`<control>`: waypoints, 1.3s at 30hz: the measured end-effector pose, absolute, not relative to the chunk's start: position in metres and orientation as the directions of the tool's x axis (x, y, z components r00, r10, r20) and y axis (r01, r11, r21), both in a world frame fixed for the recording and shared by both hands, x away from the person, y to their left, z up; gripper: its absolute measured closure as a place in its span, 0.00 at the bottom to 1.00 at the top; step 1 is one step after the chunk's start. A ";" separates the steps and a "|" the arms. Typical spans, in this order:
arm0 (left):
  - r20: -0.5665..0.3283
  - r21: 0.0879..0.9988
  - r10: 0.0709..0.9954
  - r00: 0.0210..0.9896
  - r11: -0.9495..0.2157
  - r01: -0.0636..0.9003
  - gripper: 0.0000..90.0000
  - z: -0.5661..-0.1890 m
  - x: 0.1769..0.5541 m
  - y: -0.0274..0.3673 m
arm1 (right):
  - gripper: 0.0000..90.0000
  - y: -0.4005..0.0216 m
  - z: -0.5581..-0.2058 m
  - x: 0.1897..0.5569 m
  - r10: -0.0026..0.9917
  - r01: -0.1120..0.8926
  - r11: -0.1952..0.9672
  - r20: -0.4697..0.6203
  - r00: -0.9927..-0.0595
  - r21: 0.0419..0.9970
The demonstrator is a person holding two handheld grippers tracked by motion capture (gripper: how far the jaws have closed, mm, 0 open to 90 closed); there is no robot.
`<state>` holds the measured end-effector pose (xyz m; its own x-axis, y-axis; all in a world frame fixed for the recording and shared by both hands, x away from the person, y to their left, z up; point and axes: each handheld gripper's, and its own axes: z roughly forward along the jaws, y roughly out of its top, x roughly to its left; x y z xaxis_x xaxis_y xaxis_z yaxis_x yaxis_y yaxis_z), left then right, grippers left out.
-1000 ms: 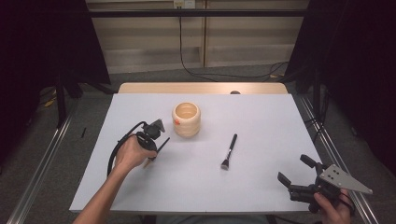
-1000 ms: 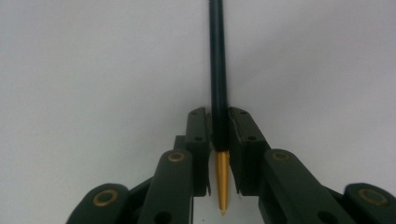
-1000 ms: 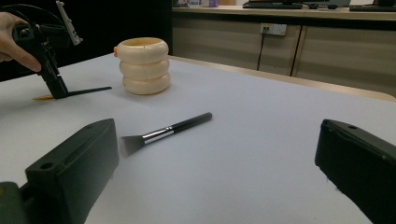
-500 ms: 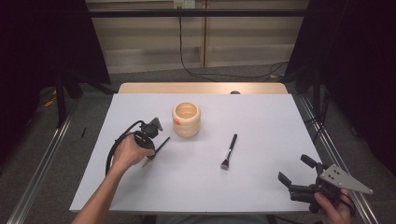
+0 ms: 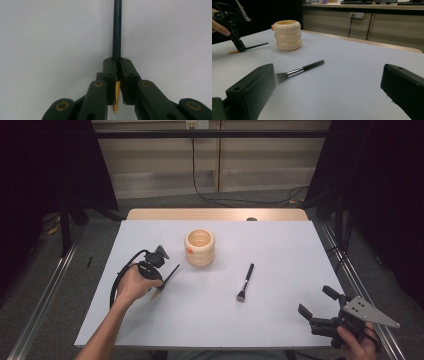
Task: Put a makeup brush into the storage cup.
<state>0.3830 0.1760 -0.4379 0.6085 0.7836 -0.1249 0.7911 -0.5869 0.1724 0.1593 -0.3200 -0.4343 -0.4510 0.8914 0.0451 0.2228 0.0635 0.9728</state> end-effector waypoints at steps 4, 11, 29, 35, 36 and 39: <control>-0.151 0.213 0.787 0.598 -0.564 0.797 0.93 -0.433 0.378 0.185 | 0.00 -0.320 -0.434 0.160 0.893 0.224 0.062 0.046 -0.449 0.973; -0.181 0.298 0.781 0.598 -0.536 0.790 0.93 -0.426 0.372 0.192 | 0.00 -0.319 -0.434 0.160 0.891 0.222 0.067 0.041 -0.452 0.973; -0.175 0.592 0.721 0.670 -0.467 0.657 0.93 -0.405 0.354 0.199 | 0.00 -0.320 -0.434 0.159 0.892 0.221 0.064 0.043 -0.450 0.973; -0.177 0.696 0.717 0.674 -0.393 0.601 0.93 -0.403 0.347 0.203 | 0.00 -0.320 -0.434 0.159 0.891 0.221 0.064 0.044 -0.451 0.973; -0.177 0.713 0.719 0.672 -0.377 0.591 0.93 -0.402 0.345 0.203 | 0.00 -0.320 -0.434 0.159 0.891 0.221 0.064 0.044 -0.451 0.973; -0.172 0.756 0.713 0.680 -0.348 0.555 0.93 -0.400 0.342 0.204 | 0.00 -0.320 -0.434 0.159 0.891 0.221 0.065 0.044 -0.452 0.973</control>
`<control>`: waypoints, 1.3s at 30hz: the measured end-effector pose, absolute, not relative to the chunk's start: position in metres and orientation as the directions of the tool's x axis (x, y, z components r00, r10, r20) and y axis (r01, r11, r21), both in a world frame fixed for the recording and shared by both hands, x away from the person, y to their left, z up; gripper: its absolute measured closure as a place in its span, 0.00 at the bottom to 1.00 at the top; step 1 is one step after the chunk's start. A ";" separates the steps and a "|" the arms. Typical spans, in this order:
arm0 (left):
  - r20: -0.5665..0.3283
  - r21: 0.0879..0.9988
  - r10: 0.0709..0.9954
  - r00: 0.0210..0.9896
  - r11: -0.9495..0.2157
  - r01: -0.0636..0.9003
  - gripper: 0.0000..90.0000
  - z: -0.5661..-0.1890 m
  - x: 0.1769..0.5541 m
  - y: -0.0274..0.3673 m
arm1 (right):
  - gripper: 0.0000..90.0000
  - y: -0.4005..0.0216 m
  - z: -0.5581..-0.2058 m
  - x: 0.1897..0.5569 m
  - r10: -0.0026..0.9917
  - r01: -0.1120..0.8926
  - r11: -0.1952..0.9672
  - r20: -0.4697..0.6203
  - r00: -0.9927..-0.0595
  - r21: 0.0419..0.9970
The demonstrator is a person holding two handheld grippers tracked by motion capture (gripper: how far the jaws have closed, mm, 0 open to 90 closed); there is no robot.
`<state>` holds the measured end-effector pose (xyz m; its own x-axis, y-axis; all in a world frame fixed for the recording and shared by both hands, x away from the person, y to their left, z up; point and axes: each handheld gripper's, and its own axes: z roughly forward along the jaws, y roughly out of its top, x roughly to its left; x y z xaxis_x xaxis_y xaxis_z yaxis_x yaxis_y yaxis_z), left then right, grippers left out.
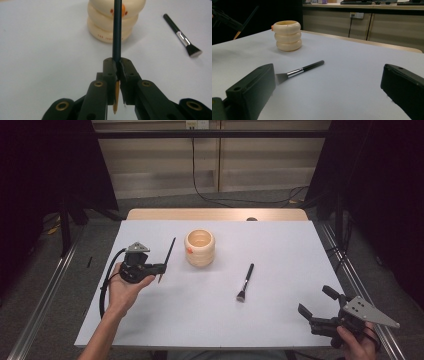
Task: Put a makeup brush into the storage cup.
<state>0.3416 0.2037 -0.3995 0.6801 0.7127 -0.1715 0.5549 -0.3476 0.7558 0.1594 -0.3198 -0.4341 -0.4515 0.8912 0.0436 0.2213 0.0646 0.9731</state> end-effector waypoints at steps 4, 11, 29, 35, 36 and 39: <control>-0.148 0.817 0.709 0.689 -0.305 0.489 0.93 -0.395 0.337 0.205 | 0.00 -0.320 -0.434 0.159 0.891 0.222 0.063 0.045 -0.451 0.973; -0.123 0.904 0.696 0.707 -0.216 0.369 0.93 -0.389 0.328 0.206 | 0.00 -0.320 -0.434 0.159 0.893 0.220 0.059 0.047 -0.449 0.974; -0.136 0.952 0.669 0.731 -0.116 0.284 0.93 -0.384 0.316 0.207 | 0.00 -0.319 -0.434 0.159 0.890 0.225 0.061 0.049 -0.452 0.973; -0.124 0.955 0.643 0.756 -0.130 0.267 0.93 -0.383 0.311 0.199 | 0.00 -0.320 -0.434 0.158 0.892 0.223 0.061 0.047 -0.450 0.973; -0.122 0.955 0.641 0.758 -0.132 0.265 0.93 -0.382 0.310 0.197 | 0.00 -0.320 -0.434 0.158 0.891 0.223 0.060 0.048 -0.450 0.973; -0.115 0.959 0.628 0.770 -0.133 0.251 0.93 -0.380 0.308 0.194 | 0.00 -0.320 -0.434 0.158 0.892 0.223 0.061 0.047 -0.450 0.973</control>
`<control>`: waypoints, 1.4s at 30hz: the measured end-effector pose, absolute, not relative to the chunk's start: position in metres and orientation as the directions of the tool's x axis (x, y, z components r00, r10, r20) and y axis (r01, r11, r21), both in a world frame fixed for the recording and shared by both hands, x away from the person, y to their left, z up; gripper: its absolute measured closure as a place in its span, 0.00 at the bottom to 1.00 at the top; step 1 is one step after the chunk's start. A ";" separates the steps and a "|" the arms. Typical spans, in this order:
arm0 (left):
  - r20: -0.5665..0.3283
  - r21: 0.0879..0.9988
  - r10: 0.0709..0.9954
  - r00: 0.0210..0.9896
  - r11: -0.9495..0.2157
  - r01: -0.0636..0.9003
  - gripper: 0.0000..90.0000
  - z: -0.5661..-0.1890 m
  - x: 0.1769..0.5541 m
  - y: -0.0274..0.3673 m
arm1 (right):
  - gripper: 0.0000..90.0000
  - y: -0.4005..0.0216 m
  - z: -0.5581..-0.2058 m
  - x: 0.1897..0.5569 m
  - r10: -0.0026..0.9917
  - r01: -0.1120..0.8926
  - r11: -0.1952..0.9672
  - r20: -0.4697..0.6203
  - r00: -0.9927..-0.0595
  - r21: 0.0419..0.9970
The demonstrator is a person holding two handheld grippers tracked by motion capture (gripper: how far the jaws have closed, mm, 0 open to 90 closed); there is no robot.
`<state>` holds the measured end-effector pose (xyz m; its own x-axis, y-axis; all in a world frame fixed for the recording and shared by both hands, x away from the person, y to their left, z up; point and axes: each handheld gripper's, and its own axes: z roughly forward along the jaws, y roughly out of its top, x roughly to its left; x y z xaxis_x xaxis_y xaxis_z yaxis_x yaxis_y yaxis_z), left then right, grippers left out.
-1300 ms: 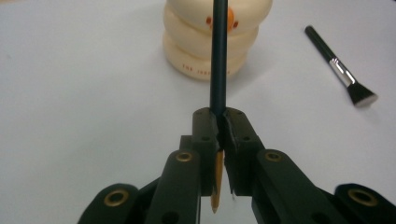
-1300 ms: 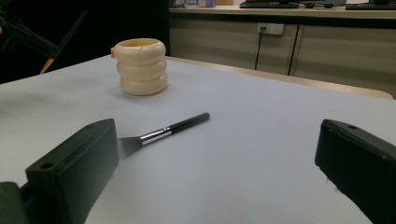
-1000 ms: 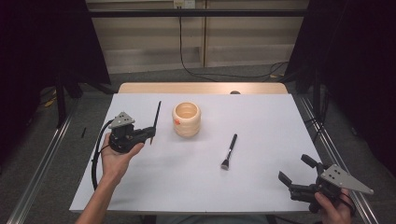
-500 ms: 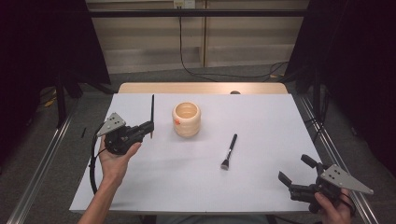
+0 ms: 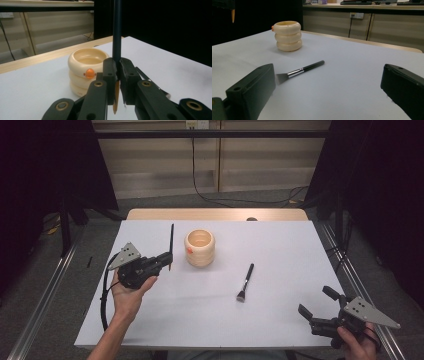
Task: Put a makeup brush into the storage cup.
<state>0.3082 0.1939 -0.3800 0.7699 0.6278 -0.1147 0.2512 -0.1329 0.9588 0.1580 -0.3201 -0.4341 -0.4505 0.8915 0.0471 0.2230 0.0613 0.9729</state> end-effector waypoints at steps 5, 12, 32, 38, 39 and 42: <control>-0.111 0.960 0.610 0.785 -0.139 0.243 0.93 -0.377 0.305 0.187 | 0.00 -0.320 -0.434 0.157 0.893 0.223 0.058 0.049 -0.448 0.973; -0.114 0.962 0.590 0.800 -0.134 0.236 0.93 -0.372 0.301 0.179 | 0.00 -0.320 -0.434 0.158 0.892 0.219 0.058 0.048 -0.450 0.974; -0.103 0.962 0.478 0.872 -0.175 0.210 0.93 -0.351 0.298 0.138 | 0.00 -0.319 -0.434 0.159 0.888 0.222 0.065 0.045 -0.457 0.973; -0.128 0.956 0.443 0.887 -0.183 0.230 0.93 -0.352 0.295 0.127 | 0.00 -0.321 -0.434 0.158 0.890 0.221 0.063 0.045 -0.453 0.973; -0.137 0.952 0.438 0.889 -0.189 0.240 0.93 -0.354 0.295 0.125 | 0.00 -0.321 -0.434 0.158 0.891 0.221 0.061 0.047 -0.452 0.973; -0.141 0.945 0.421 0.896 -0.212 0.248 0.93 -0.357 0.293 0.120 | 0.00 -0.321 -0.434 0.158 0.889 0.219 0.061 0.047 -0.455 0.974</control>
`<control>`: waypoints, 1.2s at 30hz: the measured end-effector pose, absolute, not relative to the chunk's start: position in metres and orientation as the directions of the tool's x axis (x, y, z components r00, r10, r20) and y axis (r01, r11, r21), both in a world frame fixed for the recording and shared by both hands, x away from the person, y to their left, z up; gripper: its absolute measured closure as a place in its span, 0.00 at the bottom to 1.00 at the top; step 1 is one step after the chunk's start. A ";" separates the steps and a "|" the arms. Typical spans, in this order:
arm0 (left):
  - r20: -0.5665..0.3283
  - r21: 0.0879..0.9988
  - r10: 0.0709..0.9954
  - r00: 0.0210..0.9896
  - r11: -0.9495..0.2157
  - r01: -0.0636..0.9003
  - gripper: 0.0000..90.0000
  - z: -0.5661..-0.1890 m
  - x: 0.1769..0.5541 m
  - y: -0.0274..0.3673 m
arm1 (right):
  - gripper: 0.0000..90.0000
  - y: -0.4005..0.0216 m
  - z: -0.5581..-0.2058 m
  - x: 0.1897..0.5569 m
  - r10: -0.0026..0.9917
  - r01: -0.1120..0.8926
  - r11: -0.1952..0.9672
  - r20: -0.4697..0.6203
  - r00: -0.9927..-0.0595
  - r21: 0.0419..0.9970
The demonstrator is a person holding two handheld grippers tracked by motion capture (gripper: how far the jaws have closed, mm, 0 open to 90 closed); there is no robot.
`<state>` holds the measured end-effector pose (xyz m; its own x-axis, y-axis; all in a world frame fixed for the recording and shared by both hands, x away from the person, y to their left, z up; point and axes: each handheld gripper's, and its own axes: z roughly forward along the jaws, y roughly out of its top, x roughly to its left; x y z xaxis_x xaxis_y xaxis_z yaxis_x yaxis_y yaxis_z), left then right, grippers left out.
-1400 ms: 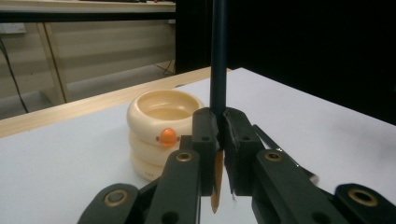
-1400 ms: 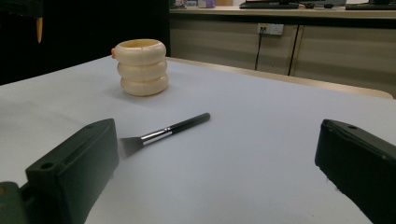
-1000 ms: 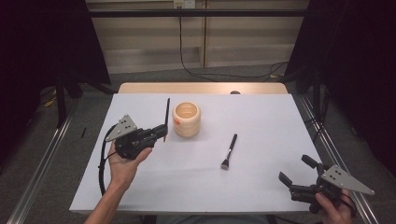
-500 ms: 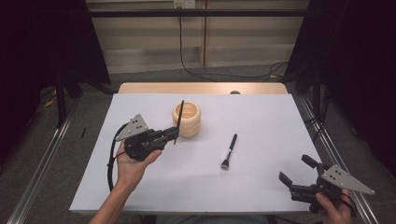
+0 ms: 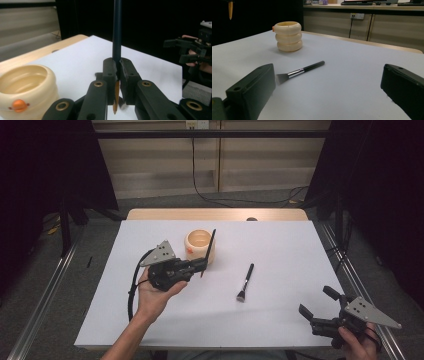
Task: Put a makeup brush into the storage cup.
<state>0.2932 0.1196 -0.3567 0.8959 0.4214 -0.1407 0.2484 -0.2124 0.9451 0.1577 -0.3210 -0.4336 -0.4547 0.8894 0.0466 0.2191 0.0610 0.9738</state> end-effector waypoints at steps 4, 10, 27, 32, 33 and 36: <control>-0.147 0.946 0.406 0.902 -0.210 0.248 0.93 -0.353 0.292 0.116 | 0.00 -0.320 -0.434 0.158 0.888 0.221 0.062 0.047 -0.457 0.973; -0.134 0.938 0.380 0.915 -0.248 0.241 0.93 -0.341 0.295 0.105 | 0.00 -0.320 -0.434 0.159 0.889 0.221 0.060 0.048 -0.455 0.973; -0.136 0.835 0.337 0.932 -0.467 0.291 0.93 -0.334 0.299 0.070 | 0.00 -0.320 -0.434 0.158 0.889 0.223 0.062 0.047 -0.455 0.973; -0.132 0.802 0.309 0.942 -0.524 0.285 0.93 -0.334 0.298 0.070 | 0.00 -0.321 -0.434 0.158 0.891 0.224 0.064 0.046 -0.452 0.972; -0.128 0.794 0.307 0.943 -0.538 0.283 0.93 -0.334 0.298 0.070 | 0.00 -0.321 -0.434 0.158 0.890 0.226 0.063 0.048 -0.454 0.972; -0.077 0.772 0.307 0.948 -0.584 0.252 0.93 -0.333 0.296 0.070 | 0.00 -0.320 -0.434 0.158 0.890 0.225 0.066 0.045 -0.454 0.972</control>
<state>0.2959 0.0696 -0.3328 0.9485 0.3073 -0.0775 0.2521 -0.5837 0.7718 0.1577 -0.3205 -0.4342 -0.4543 0.8897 0.0454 0.2253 0.0655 0.9721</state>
